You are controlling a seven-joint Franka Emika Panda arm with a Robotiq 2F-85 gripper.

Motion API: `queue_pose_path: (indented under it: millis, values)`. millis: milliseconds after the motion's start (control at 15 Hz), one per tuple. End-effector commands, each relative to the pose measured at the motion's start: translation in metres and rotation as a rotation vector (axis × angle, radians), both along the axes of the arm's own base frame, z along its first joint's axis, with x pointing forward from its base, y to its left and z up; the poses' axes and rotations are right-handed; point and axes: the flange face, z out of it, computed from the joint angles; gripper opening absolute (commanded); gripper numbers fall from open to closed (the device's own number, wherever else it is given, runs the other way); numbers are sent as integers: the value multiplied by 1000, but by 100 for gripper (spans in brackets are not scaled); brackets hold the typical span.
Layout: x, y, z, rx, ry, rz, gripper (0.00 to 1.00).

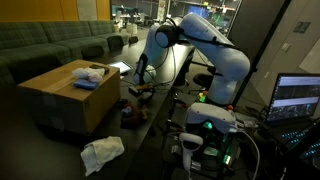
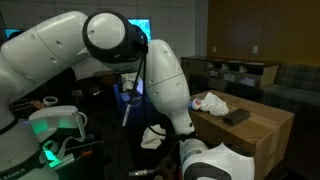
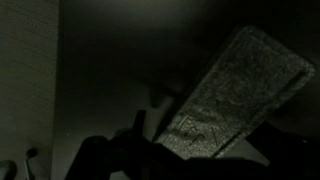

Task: Swap the things on the table with the things on the box

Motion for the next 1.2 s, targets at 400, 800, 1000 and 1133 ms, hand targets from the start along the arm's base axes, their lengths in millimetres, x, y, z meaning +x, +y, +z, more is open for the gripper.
queue_pose_path:
  millis: [400,800,1000,1133]
  values:
    - [-9,-8,-12,93,-38,-74,75]
    - [5,-2,9,93,-30,30,29]
    - [15,10,25,108,-19,131,12]
    - [21,20,35,119,-1,205,12]
